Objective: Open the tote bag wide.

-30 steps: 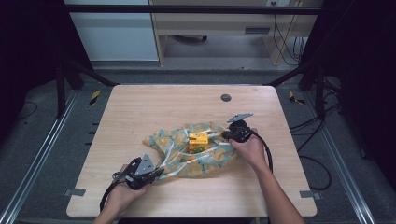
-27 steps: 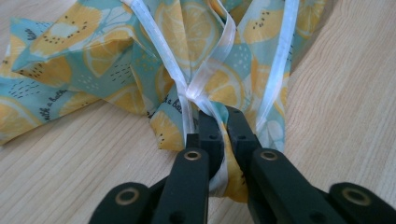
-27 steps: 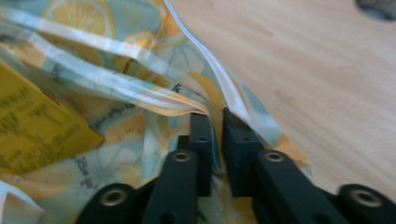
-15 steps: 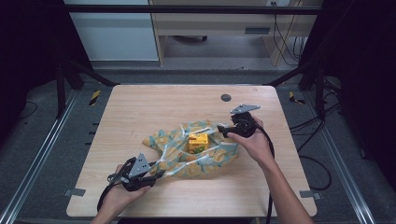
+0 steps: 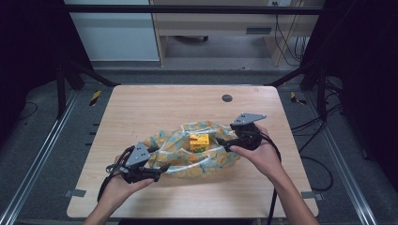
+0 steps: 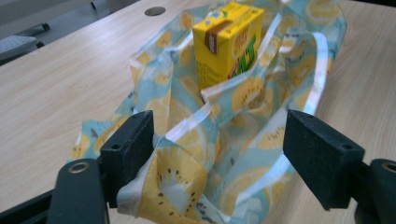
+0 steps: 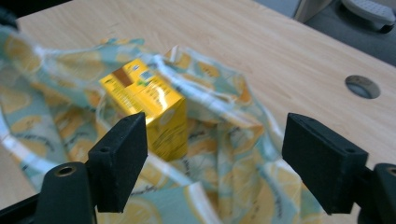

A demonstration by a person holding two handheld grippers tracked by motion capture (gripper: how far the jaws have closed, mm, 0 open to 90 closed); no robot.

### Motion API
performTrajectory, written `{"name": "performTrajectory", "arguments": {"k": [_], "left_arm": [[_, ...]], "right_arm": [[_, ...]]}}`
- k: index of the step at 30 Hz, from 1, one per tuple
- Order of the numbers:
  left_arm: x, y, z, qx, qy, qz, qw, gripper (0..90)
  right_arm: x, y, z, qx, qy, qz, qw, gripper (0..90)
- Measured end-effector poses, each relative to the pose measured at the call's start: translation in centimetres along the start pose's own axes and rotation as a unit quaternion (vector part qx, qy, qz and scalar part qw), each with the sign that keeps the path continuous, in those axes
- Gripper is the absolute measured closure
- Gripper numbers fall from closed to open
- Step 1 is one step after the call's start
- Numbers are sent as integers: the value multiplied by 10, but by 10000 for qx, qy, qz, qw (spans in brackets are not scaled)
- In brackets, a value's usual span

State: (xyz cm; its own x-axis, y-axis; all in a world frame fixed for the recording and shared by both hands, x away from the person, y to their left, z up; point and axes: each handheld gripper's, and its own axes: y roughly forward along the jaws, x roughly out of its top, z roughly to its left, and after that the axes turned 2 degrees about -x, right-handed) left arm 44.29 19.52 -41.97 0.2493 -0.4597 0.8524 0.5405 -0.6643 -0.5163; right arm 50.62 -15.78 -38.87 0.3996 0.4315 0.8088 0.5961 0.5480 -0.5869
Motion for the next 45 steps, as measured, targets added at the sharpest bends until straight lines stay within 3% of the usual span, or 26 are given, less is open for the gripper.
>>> {"name": "performTrajectory", "arguments": {"k": [6, 10, 12, 18, 20, 24, 27, 33, 37, 41, 45], "left_arm": [[16, -2, 3, 60, 34, -91, 9999, 237], [24, 5, 10, 116, 208, 112, 9997, 236], [27, 7, 13, 130, 177, 130, 9997, 238], [49, 22, 36, 174, 154, 210, 9995, 257], [55, 37, 47, 106, 177, 373, 9991, 258], [55, 55, 55, 38, 130, 530, 9985, 257], [46, 74, 56, -178, 84, 756, 9969, 242], [36, 89, 56, -168, 82, 991, 9949, 260], [32, 98, 59, -291, 21, 1060, 9939, 383], [30, 101, 59, -451, 216, 1172, 9918, 589], [29, 101, 61, -462, 205, 1220, 9912, 752]], "right_arm": [[-12, -3, 10, 77, -23, 46, 10000, 193], [-22, -1, 14, 131, -10, 150, 9998, 165], [-23, -1, 15, 139, -5, 145, 9998, 160], [-26, -1, 21, 211, -69, 170, 9996, 130], [-26, 5, 24, 206, -113, 277, 9993, 114], [-32, 15, 26, 210, -56, 452, 9987, 108], [-42, 20, 30, 182, -79, 575, 9981, 109], [-50, 22, 33, 198, -175, 694, 9972, 145], [-55, 26, 37, 184, -319, 833, 9958, 281], [-57, 28, 39, 138, -393, 914, 9949, 375], [-59, 29, 39, 138, -442, 992, 9940, 492]]}}
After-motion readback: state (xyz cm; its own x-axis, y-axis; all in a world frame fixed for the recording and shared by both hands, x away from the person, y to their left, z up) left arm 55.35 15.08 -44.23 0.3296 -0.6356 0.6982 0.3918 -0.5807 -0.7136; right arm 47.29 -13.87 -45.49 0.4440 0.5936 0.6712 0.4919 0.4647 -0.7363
